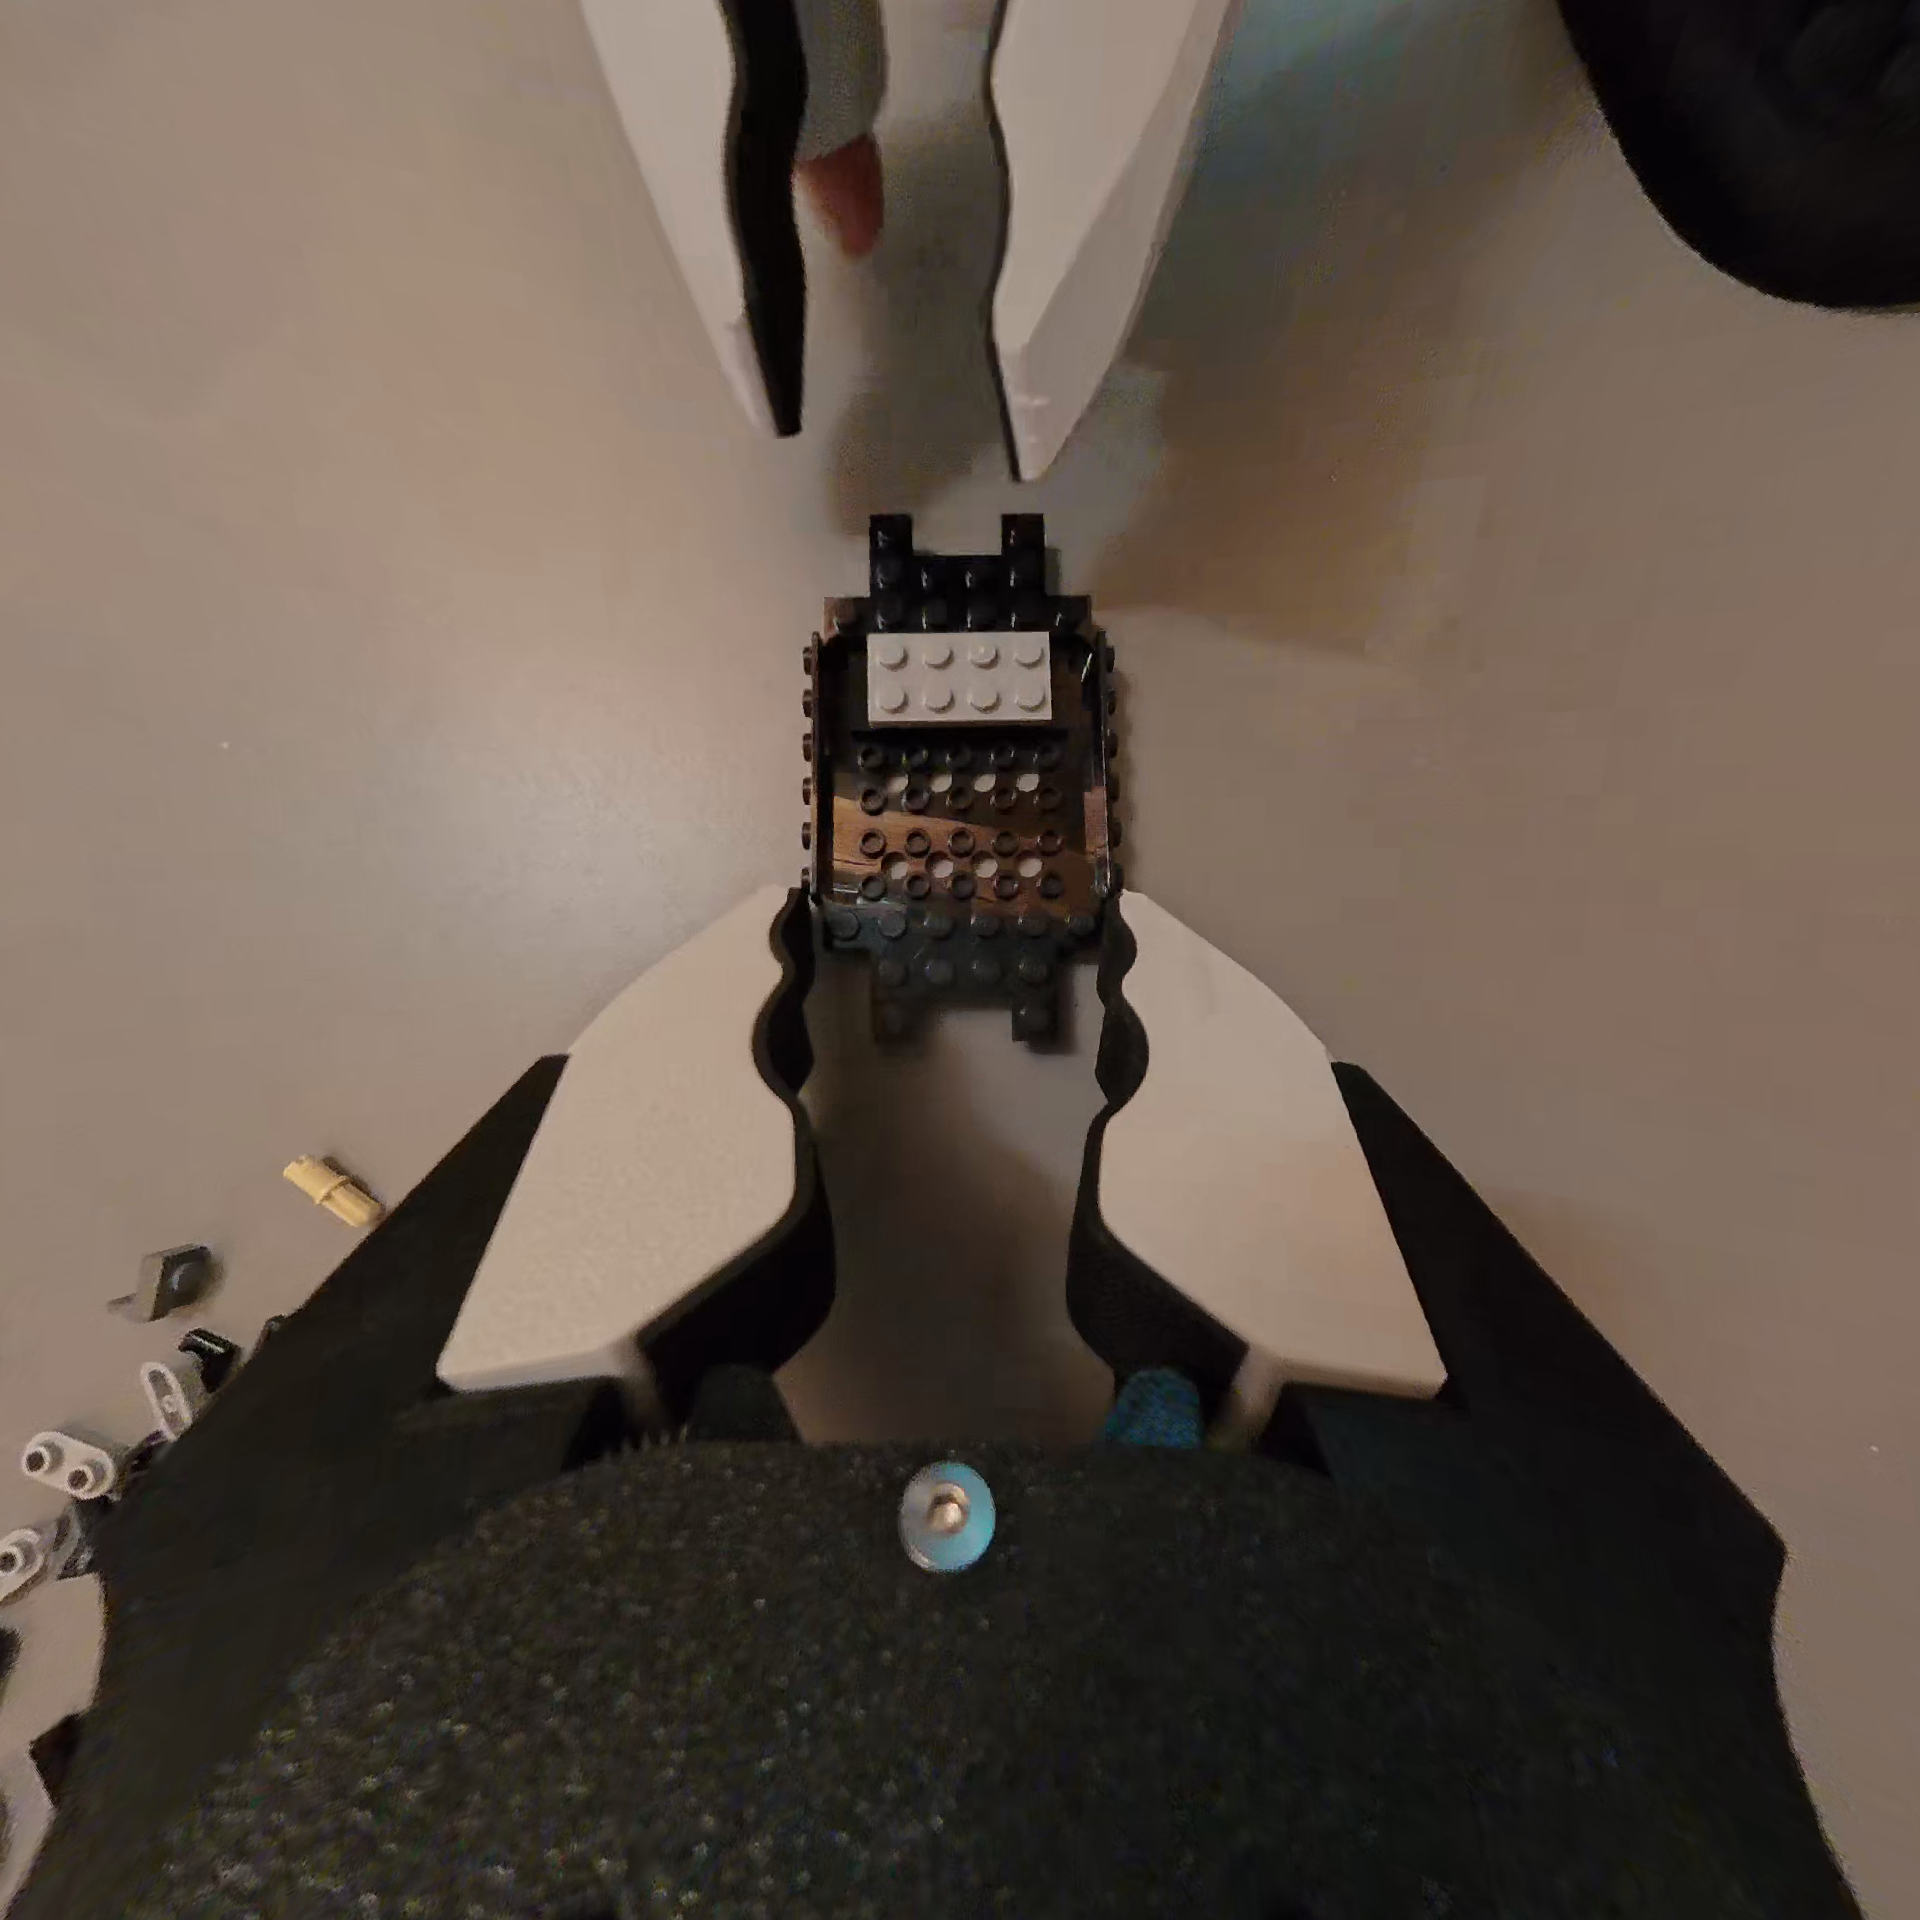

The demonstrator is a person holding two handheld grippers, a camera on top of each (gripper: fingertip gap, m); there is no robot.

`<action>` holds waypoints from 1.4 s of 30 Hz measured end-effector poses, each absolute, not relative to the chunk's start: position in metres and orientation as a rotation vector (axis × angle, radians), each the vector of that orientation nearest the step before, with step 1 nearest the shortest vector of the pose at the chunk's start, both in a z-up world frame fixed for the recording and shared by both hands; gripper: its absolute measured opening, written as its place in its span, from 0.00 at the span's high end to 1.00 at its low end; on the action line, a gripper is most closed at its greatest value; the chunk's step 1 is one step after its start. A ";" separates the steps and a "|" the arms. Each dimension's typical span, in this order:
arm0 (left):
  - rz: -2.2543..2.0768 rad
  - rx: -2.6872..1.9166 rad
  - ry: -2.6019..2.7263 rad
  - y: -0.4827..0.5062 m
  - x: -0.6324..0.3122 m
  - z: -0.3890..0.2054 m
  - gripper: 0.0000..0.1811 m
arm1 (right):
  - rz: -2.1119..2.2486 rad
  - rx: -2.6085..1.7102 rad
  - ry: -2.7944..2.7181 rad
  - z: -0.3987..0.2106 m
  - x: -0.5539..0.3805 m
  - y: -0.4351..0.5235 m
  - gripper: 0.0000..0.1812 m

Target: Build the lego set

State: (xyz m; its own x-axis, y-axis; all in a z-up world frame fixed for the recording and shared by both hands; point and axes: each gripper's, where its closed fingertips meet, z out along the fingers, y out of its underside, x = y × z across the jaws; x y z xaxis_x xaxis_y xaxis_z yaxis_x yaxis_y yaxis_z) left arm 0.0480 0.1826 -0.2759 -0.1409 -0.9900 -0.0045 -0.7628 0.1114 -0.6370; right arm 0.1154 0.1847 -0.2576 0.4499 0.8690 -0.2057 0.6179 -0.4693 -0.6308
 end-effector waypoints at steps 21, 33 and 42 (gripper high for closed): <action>-0.681 -1.579 1.949 0.178 0.046 -0.240 0.71 | 1.542 -2.203 -0.235 -0.235 0.074 0.168 0.89; -0.789 -1.557 1.929 0.176 0.045 -0.226 0.72 | 1.791 -1.986 -0.025 -0.213 0.072 0.167 0.94; -1.372 -1.681 1.695 0.176 0.042 -0.197 0.67 | 1.863 -1.844 0.020 -0.196 0.073 0.175 0.94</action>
State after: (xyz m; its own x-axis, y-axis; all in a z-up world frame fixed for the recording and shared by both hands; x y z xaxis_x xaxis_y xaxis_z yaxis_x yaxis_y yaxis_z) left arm 0.0419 0.1765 -0.1973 -0.2078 -0.9122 0.3531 -0.5354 -0.1960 -0.8215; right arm 0.0731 0.1751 -0.1962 0.0569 0.3431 -0.9376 -0.3632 -0.8676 -0.3396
